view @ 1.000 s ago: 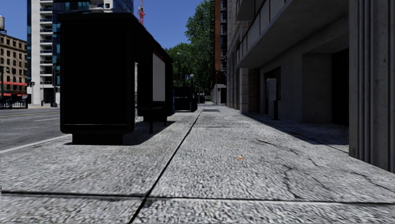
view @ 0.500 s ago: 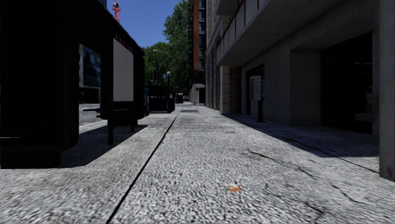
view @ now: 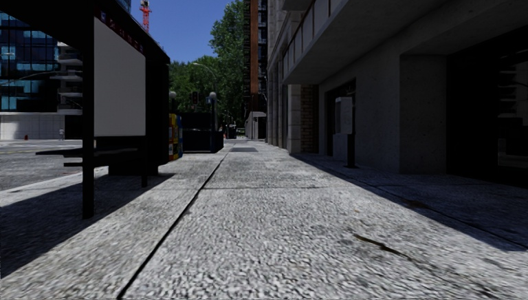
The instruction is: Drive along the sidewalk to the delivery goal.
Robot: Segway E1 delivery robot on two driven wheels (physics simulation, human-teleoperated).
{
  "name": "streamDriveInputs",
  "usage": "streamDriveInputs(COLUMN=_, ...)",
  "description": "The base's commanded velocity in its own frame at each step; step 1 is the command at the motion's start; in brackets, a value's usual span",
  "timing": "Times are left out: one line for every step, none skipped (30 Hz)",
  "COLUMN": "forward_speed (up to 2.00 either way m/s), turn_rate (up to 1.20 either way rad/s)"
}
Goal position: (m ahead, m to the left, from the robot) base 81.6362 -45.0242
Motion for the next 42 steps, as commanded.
streamDriveInputs(forward_speed=2.0, turn_rate=0.0)
streamDriveInputs(forward_speed=2.0, turn_rate=0.0)
streamDriveInputs(forward_speed=2.0, turn_rate=0.0)
streamDriveInputs(forward_speed=2.0, turn_rate=0.0)
streamDriveInputs(forward_speed=2.0, turn_rate=0.0)
streamDriveInputs(forward_speed=2.0, turn_rate=0.0)
streamDriveInputs(forward_speed=2.0, turn_rate=0.0)
streamDriveInputs(forward_speed=2.0, turn_rate=0.0)
streamDriveInputs(forward_speed=2.0, turn_rate=0.0)
streamDriveInputs(forward_speed=2.0, turn_rate=0.0)
streamDriveInputs(forward_speed=2.0, turn_rate=0.0)
streamDriveInputs(forward_speed=2.0, turn_rate=0.0)
streamDriveInputs(forward_speed=2.0, turn_rate=0.0)
streamDriveInputs(forward_speed=2.0, turn_rate=0.0)
streamDriveInputs(forward_speed=2.0, turn_rate=0.0)
streamDriveInputs(forward_speed=2.0, turn_rate=0.0)
streamDriveInputs(forward_speed=2.0, turn_rate=0.0)
streamDriveInputs(forward_speed=2.0, turn_rate=0.13)
streamDriveInputs(forward_speed=2.0, turn_rate=0.31)
streamDriveInputs(forward_speed=2.0, turn_rate=0.35)
streamDriveInputs(forward_speed=2.0, turn_rate=0.35)
streamDriveInputs(forward_speed=2.0, turn_rate=0.32)
streamDriveInputs(forward_speed=2.0, turn_rate=0.17)
streamDriveInputs(forward_speed=2.0, turn_rate=0.17)
streamDriveInputs(forward_speed=2.0, turn_rate=0.0)
streamDriveInputs(forward_speed=2.0, turn_rate=0.0)
streamDriveInputs(forward_speed=2.0, turn_rate=0.0)
streamDriveInputs(forward_speed=2.0, turn_rate=0.0)
streamDriveInputs(forward_speed=2.0, turn_rate=0.0)
streamDriveInputs(forward_speed=2.0, turn_rate=0.0)
streamDriveInputs(forward_speed=2.0, turn_rate=0.0)
streamDriveInputs(forward_speed=2.0, turn_rate=0.0)
streamDriveInputs(forward_speed=2.0, turn_rate=0.0)
streamDriveInputs(forward_speed=2.0, turn_rate=0.0)
streamDriveInputs(forward_speed=2.0, turn_rate=0.0)
streamDriveInputs(forward_speed=2.0, turn_rate=0.0)
streamDriveInputs(forward_speed=2.0, turn_rate=0.0)
streamDriveInputs(forward_speed=2.0, turn_rate=0.0)
streamDriveInputs(forward_speed=2.0, turn_rate=0.0)
streamDriveInputs(forward_speed=2.0, turn_rate=0.0)
streamDriveInputs(forward_speed=2.0, turn_rate=0.0)
streamDriveInputs(forward_speed=2.0, turn_rate=0.0)
